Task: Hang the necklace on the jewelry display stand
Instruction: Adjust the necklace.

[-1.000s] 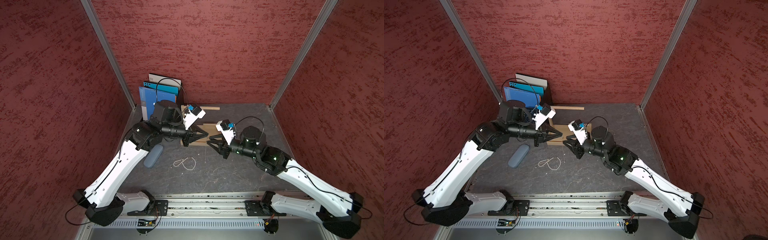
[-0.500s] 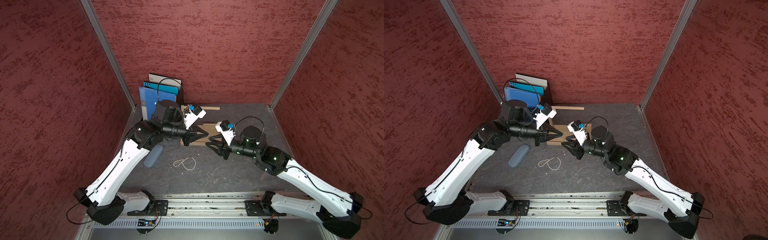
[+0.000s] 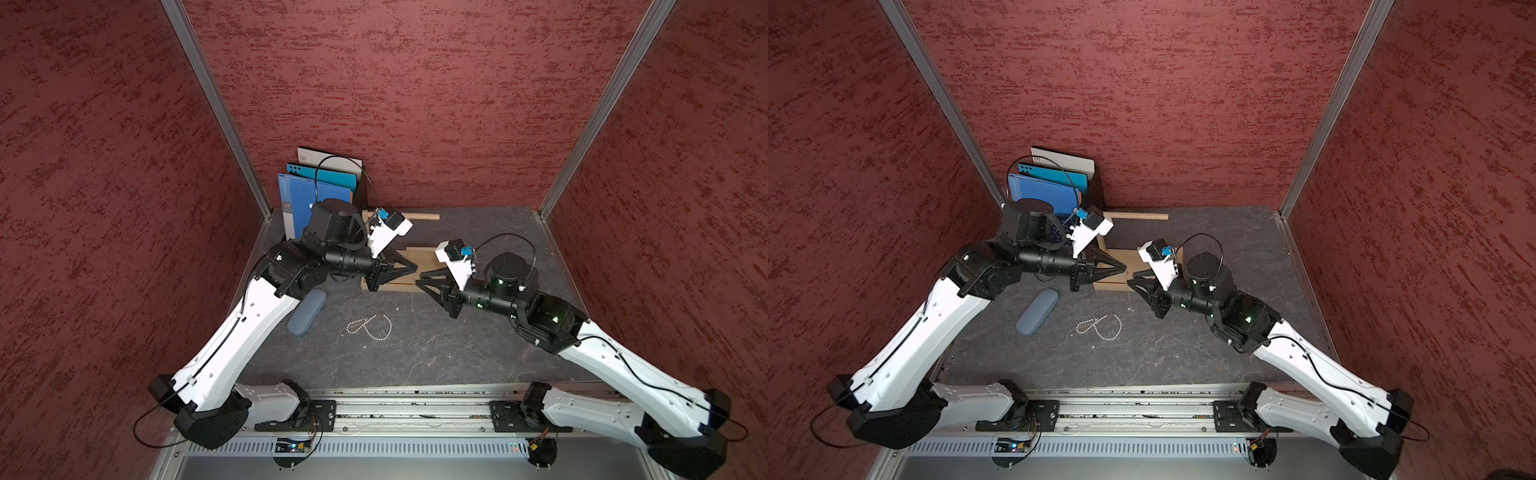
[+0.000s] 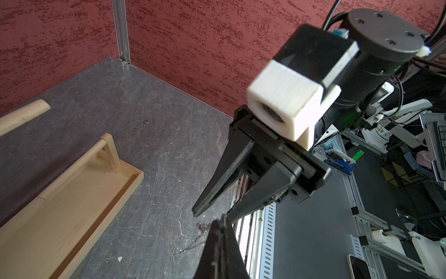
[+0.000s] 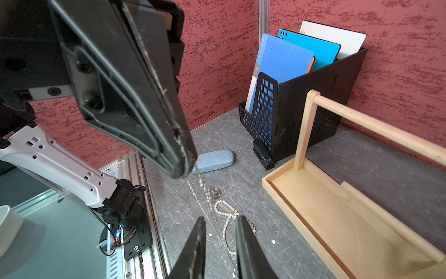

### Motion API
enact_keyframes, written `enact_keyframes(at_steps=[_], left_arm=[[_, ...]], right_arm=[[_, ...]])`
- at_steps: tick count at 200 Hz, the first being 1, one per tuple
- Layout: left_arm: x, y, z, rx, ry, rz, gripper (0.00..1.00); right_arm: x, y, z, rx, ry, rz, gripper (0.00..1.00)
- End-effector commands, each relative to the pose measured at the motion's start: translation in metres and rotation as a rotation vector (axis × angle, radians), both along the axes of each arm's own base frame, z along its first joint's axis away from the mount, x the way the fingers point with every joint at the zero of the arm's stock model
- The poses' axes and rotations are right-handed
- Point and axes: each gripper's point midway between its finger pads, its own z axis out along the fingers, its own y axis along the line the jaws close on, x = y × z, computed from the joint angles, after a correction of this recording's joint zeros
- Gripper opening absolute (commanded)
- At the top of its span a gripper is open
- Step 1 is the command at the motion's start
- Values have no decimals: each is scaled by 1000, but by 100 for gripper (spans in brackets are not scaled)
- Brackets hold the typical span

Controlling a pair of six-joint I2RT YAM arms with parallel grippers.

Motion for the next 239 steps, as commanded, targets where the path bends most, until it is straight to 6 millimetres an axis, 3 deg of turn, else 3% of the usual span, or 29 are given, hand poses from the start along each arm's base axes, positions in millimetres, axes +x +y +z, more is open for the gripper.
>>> enact_keyframes(at_steps=[1, 24, 66, 121, 165, 196, 239], left_arm=[[-1, 0, 9, -22, -7, -7, 0], [-1, 0, 10, -23, -7, -8, 0], [-3, 1, 11, -23, -9, -9, 0], [-3, 1, 10, -20, -6, -9, 0], [-3, 3, 6, -11, -2, -7, 0], [-3, 2, 5, -10, 2, -9, 0], [-3, 2, 5, -16, 6, -11, 0]], right_arm=[[1, 3, 11, 23, -25, 10, 27], [4, 4, 8, 12, -22, 6, 28], [10, 6, 4, -3, -30, -14, 21], [11, 11, 3, -2, -26, 0, 22], [5, -3, 10, 26, -34, -30, 34], [4, -8, 10, 19, -36, -45, 31], [7, 3, 5, 13, -20, -14, 27]])
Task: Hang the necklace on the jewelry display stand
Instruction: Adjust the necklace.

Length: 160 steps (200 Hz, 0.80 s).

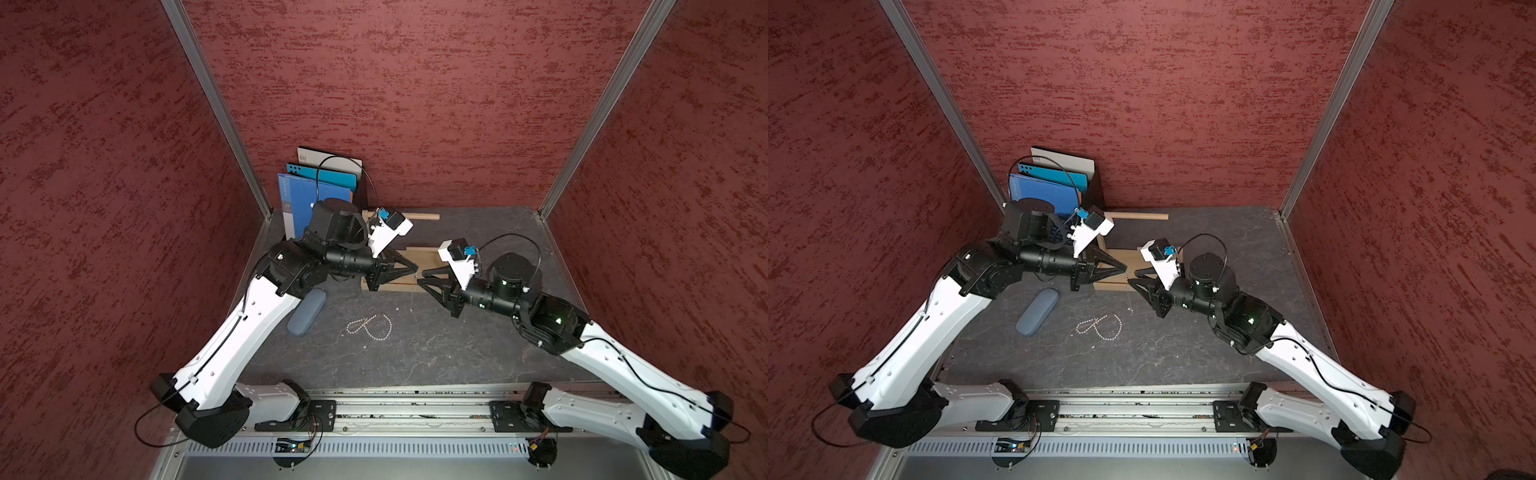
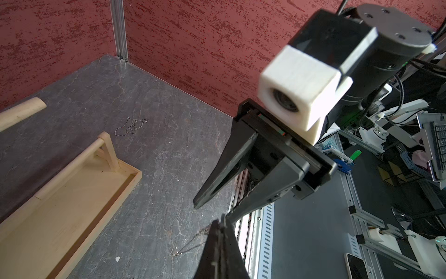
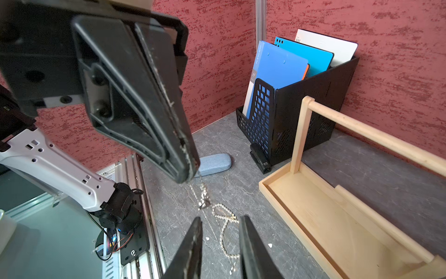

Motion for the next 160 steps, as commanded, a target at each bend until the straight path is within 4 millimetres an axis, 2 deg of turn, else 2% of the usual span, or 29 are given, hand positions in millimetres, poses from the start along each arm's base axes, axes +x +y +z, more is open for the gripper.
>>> enact_keyframes(at_steps=[1, 83, 124, 160], left_arm=[[-3, 2, 7, -16, -3, -6, 0], [-4, 2, 8, -23, 0, -6, 0], [-4, 2, 7, -19, 2, -4, 0], [-3, 3, 6, -17, 0, 1, 0]], right_arm=[[5, 6, 1, 7, 0, 5, 27], [9, 16, -10, -3, 16, 25, 23], [10, 18, -9, 5, 11, 24, 8], [15, 15, -8, 0, 1, -4, 3]])
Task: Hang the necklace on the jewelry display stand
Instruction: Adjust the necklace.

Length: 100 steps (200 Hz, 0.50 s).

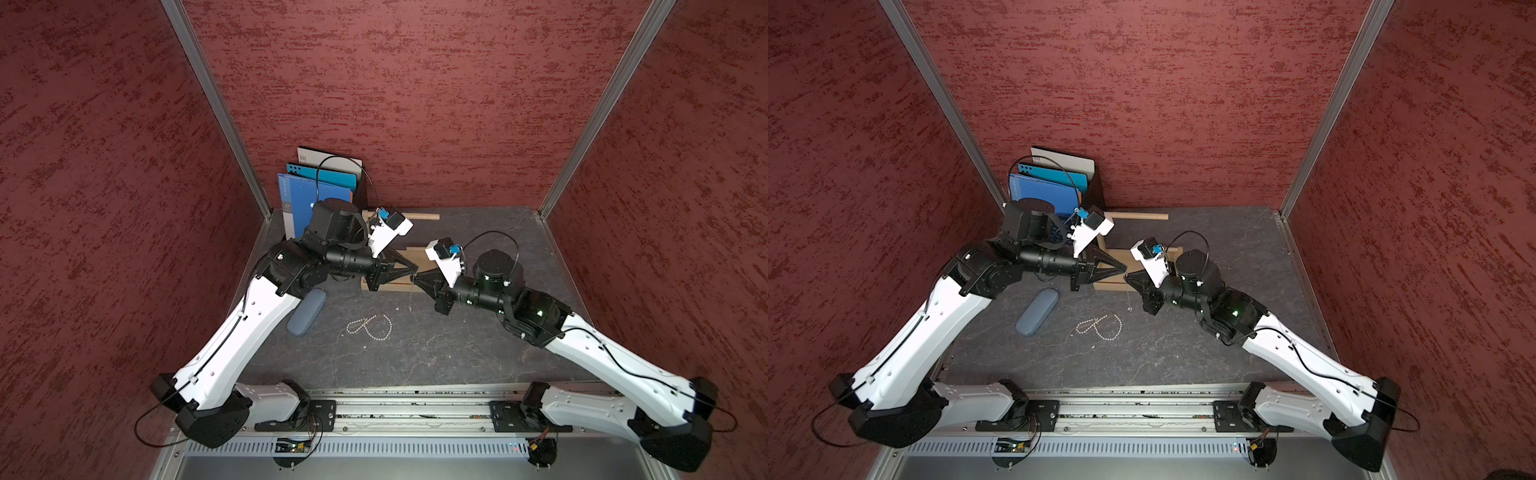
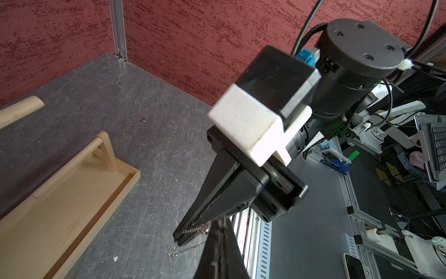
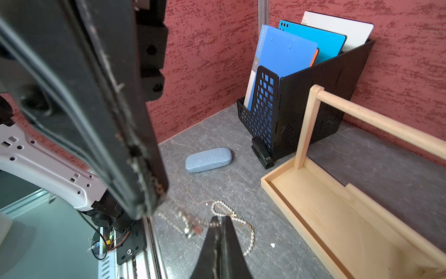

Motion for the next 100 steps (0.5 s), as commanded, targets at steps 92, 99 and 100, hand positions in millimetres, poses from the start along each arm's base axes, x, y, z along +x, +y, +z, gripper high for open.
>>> enact_keyframes(at_steps=[92, 99, 100], left_arm=[[13, 1, -10, -8, 31, 59, 0], [16, 1, -12, -7, 36, 71, 0], [16, 0, -13, -6, 37, 72, 0]], right_arm=[[41, -42, 12, -79, -120, -312, 0], [43, -42, 12, -87, -126, -318, 0], [44, -43, 12, -90, -126, -321, 0]])
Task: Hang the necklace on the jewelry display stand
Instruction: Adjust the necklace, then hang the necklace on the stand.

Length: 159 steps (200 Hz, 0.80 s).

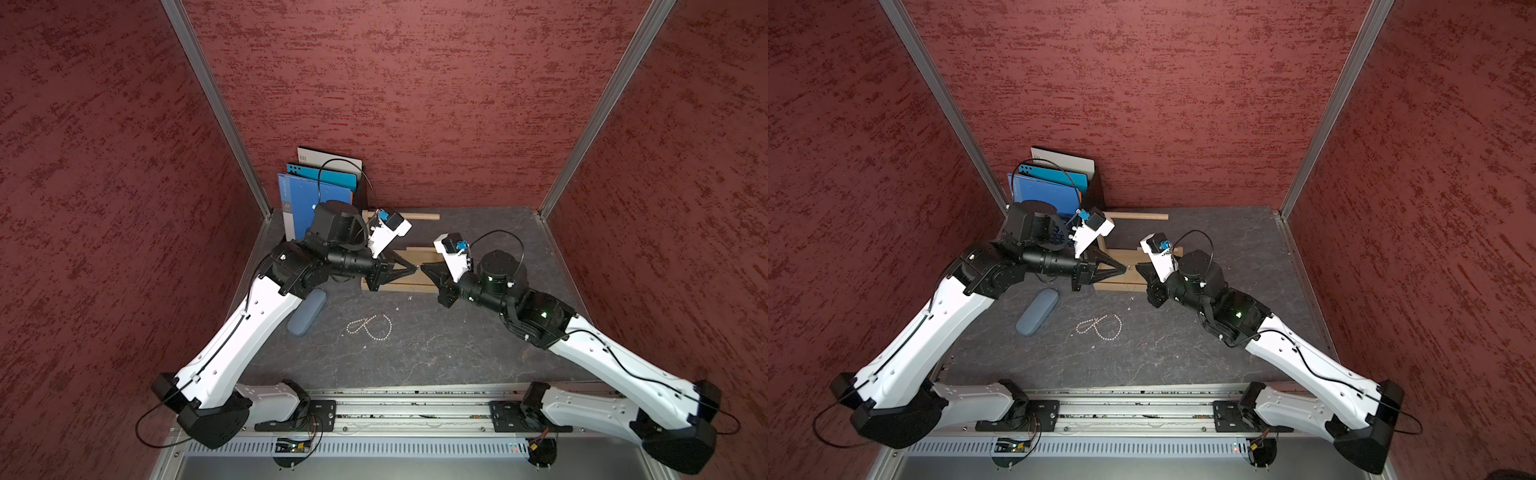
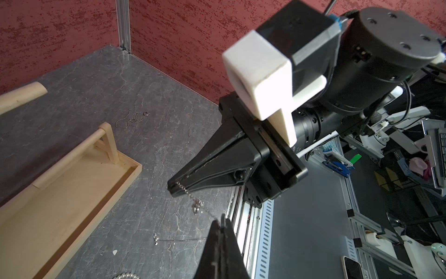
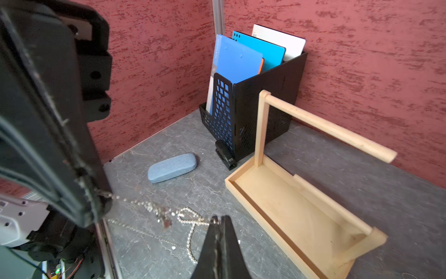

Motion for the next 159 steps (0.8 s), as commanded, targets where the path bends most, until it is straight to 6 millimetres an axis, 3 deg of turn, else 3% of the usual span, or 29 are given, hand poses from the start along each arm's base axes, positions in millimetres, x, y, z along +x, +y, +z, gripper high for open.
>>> enact_keyframes(at_steps=[1, 81, 159], left_arm=[[10, -1, 1, -20, -4, 41, 0], [54, -21, -31, 21, -6, 139, 0], [112, -41, -41, 51, -62, 215, 0]], right_arm=[[14, -15, 11, -32, -55, -98, 0], [57, -38, 19, -52, -69, -237, 0], [110, -51, 27, -26, -84, -314, 0]])
